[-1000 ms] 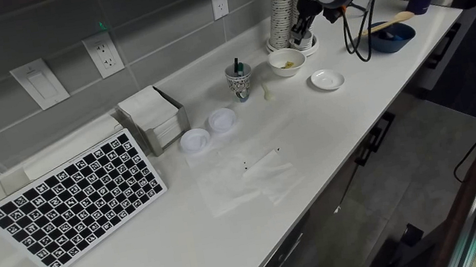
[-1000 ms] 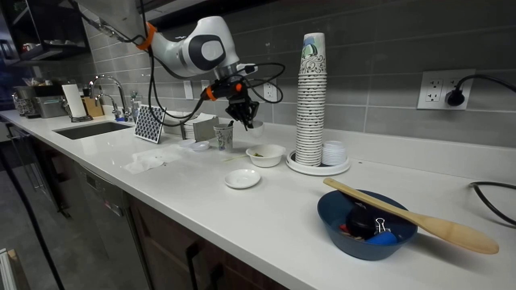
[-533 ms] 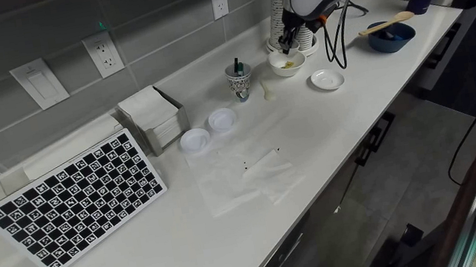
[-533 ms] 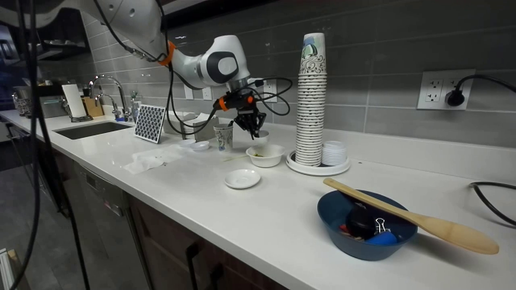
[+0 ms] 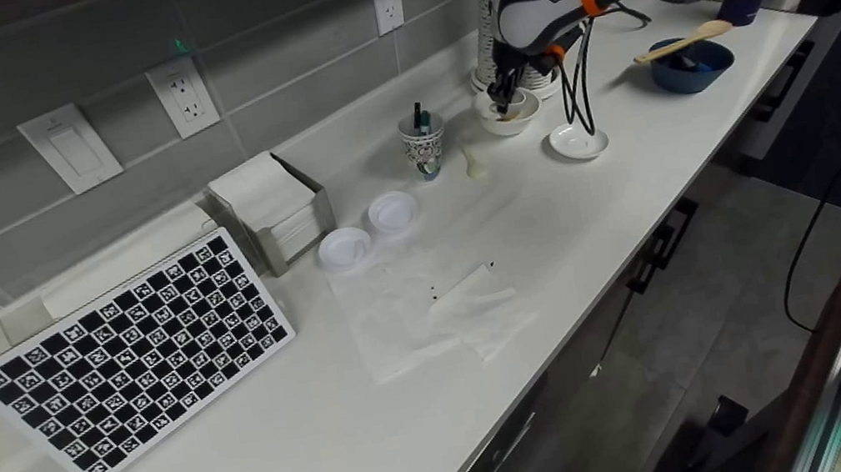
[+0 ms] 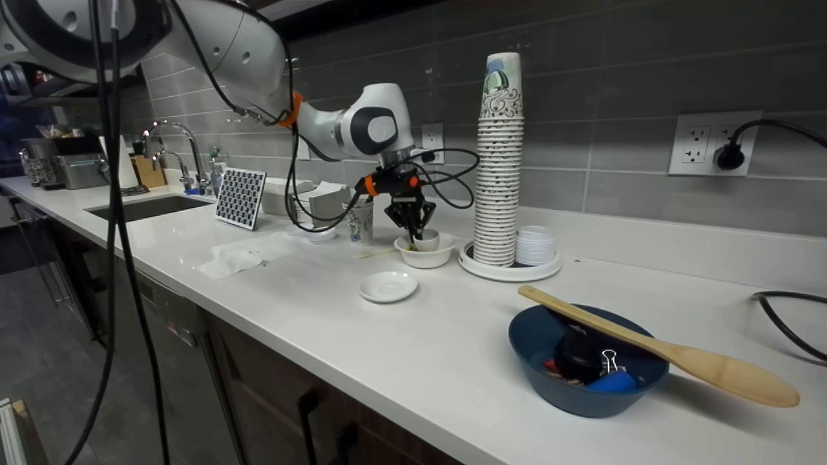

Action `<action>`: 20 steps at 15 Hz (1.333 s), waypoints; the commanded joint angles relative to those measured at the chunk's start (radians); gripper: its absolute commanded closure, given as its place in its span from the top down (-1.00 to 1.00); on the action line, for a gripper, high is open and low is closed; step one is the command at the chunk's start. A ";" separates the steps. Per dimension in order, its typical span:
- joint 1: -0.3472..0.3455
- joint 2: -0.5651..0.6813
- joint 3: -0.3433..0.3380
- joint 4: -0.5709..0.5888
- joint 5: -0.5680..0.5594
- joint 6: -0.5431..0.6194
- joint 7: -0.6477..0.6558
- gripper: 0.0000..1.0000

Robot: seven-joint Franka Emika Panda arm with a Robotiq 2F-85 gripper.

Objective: Remove the white mug from the plate and then put it in the white bowl closer to the wall

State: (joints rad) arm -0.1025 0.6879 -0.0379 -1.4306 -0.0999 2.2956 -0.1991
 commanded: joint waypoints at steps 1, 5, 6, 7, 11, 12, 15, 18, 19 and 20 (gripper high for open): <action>-0.033 0.036 0.023 0.076 0.038 -0.073 -0.043 -0.17; -0.046 -0.004 0.045 0.054 0.069 -0.120 -0.061 0.40; -0.047 -0.038 0.057 0.021 0.085 -0.120 -0.070 0.52; -0.051 -0.069 0.072 -0.009 0.108 -0.125 -0.082 0.68; -0.039 -0.207 0.099 -0.165 0.188 -0.104 -0.061 1.00; -0.027 -0.241 0.086 -0.209 0.186 -0.086 -0.023 1.00; -0.016 -0.372 0.064 -0.358 0.206 -0.058 0.076 1.00; -0.032 -0.504 0.085 -0.503 0.274 -0.086 -0.005 1.00; -0.030 -0.543 0.086 -0.553 0.292 -0.081 -0.043 1.00; -0.025 -0.589 0.084 -0.606 0.316 -0.068 -0.067 1.00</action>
State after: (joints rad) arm -0.1299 0.2603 0.0426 -1.8417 0.1403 2.1966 -0.1858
